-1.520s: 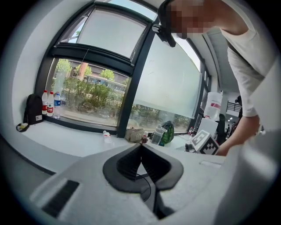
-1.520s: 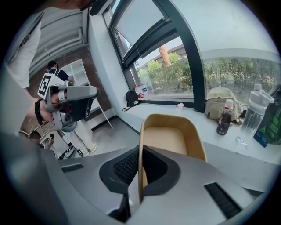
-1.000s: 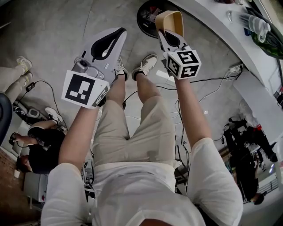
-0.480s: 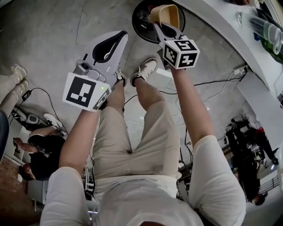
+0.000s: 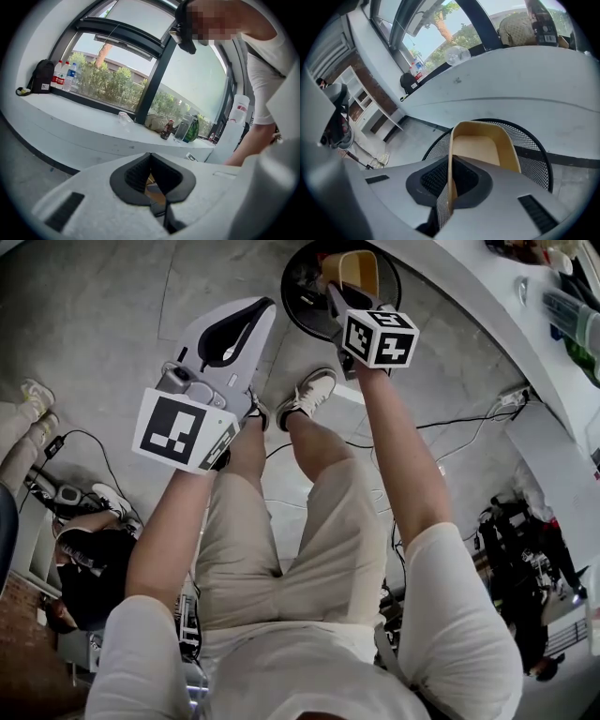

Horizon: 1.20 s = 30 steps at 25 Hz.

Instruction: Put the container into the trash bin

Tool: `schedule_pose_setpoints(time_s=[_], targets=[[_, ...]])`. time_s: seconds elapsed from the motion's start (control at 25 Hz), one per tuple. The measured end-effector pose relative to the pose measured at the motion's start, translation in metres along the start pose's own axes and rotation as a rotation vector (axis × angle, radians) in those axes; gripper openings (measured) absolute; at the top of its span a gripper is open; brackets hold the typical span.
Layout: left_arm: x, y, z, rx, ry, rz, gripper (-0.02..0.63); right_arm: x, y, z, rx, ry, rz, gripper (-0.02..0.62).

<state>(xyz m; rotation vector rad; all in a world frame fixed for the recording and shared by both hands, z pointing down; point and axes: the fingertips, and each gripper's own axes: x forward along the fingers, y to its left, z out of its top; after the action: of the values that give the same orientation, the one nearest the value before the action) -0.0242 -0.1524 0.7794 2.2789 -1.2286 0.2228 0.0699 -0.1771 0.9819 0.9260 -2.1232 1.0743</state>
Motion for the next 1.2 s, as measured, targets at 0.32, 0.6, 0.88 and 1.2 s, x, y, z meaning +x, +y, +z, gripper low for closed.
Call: schedule_pose_setpoints(time_s=[0.32, 0.6, 0.88, 1.2], targets=[[0.006, 0.003, -0.022, -0.015, 0.025, -0.005, 0.017, 0.034, -0.007, -0.009, -0.009, 0.06, -0.016, 0.009], [0.007, 0.019, -0.034, -0.014, 0.034, -0.003, 0.018, 0.061, -0.021, -0.021, 0.032, 0.09, -0.031, 0.011], [0.014, 0.026, -0.048, -0.01, 0.038, -0.011, 0.017, 0.081, -0.037, -0.041, 0.084, 0.154, -0.033, 0.011], [0.01, 0.032, -0.045, -0.007, 0.02, -0.008, 0.017, 0.086, -0.056, -0.04, 0.189, 0.147, -0.055, 0.023]])
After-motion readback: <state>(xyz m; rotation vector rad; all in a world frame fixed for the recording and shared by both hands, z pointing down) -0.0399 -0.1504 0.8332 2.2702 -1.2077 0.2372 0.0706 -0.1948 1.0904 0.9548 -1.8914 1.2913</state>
